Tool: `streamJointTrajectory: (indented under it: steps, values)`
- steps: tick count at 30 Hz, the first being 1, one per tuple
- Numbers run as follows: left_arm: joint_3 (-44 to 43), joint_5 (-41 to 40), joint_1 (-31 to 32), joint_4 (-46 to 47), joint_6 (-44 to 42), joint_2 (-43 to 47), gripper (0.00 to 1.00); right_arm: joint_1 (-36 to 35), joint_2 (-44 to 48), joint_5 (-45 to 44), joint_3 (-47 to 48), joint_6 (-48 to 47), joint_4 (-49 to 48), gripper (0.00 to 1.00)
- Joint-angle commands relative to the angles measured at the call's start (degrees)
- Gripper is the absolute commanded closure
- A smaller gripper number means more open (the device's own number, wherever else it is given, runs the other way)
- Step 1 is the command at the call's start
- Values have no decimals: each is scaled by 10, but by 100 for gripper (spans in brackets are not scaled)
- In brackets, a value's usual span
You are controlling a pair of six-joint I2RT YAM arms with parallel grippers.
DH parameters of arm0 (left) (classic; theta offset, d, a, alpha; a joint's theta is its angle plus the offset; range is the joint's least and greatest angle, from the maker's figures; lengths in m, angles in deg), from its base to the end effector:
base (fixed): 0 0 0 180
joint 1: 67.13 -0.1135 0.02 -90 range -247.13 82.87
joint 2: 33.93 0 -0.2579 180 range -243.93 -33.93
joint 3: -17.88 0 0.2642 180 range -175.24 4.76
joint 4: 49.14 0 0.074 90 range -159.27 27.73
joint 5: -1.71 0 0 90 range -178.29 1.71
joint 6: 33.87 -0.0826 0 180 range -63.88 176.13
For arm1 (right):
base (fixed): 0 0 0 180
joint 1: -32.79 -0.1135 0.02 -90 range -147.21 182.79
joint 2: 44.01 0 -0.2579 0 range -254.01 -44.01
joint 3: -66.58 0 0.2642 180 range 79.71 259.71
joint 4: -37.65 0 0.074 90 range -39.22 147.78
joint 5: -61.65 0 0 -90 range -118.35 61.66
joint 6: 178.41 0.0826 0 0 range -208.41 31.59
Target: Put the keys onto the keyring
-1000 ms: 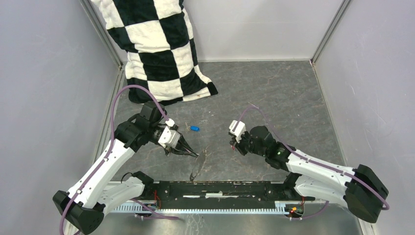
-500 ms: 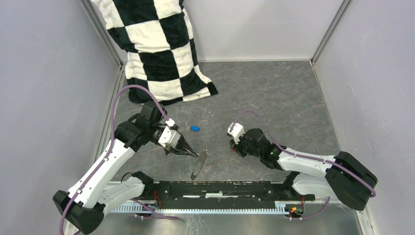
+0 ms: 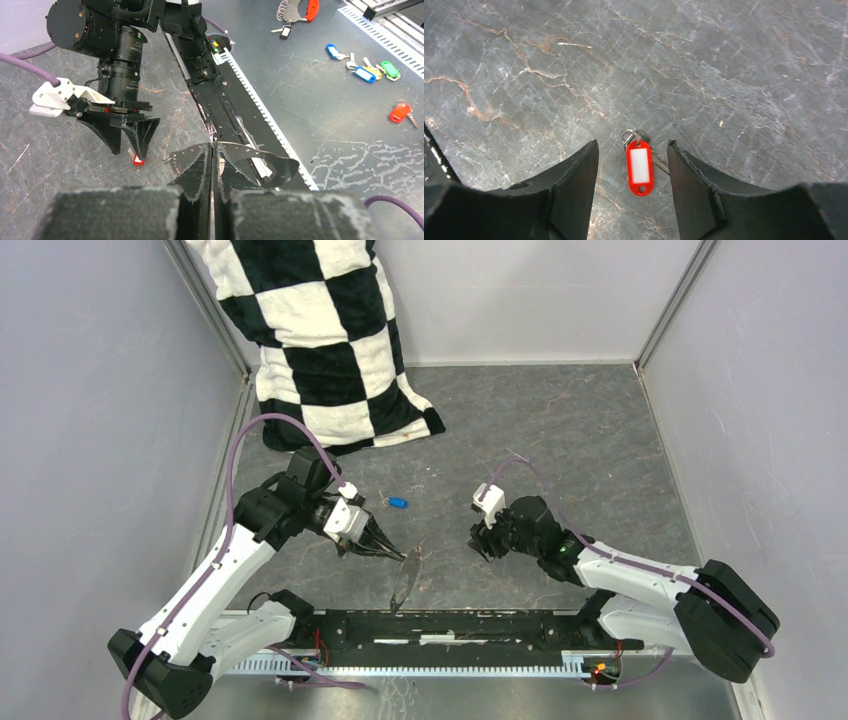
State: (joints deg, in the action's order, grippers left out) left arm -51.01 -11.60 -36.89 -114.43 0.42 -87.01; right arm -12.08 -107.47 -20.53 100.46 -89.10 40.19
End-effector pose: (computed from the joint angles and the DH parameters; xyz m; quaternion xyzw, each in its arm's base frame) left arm 0.1148 -0.1600 0.3210 0.6587 0.3919 -0.5078 0.3932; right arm 0.1809 0.1960 0.1309 -0.3685 0.7922 0.2368 0.4249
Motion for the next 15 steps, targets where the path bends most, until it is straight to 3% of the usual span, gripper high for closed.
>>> streamJointTrajectory:
  steps: [1,15]
  values:
    - [-17,16,-2,9,22,3,98,1,-18,33,12,-2,-10,42]
    - [-24,14,-2,9,26,3,98,38,-94,108,27,-42,-56,55]
